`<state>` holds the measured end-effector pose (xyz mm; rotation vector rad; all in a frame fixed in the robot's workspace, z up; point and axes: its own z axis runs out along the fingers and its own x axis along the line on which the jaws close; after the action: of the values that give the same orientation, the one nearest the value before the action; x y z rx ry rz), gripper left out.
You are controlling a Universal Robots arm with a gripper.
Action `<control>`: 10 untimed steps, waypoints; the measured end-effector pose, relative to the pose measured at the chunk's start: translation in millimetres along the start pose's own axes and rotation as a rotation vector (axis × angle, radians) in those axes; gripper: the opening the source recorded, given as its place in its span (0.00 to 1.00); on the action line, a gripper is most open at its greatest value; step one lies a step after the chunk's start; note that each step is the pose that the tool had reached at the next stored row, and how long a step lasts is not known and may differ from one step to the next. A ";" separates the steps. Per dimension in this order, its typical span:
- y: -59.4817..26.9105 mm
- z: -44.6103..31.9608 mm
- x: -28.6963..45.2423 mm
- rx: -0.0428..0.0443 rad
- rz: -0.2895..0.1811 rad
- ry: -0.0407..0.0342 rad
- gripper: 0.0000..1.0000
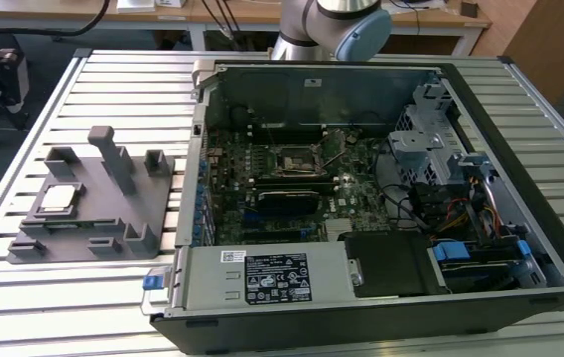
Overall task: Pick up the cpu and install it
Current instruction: 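Pick up the cpu and move it towards the insertion slot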
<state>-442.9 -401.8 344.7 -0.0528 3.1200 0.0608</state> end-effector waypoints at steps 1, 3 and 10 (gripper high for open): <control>-0.1 1.9 0.0 -0.0002 -0.008 0.0004 0.41; -0.3 5.6 0.1 -0.0006 -0.021 0.0016 0.47; -0.7 18.2 3.0 -0.0004 -0.029 0.0041 0.54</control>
<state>-445.5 -401.9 326.4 -0.0982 3.1225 0.0609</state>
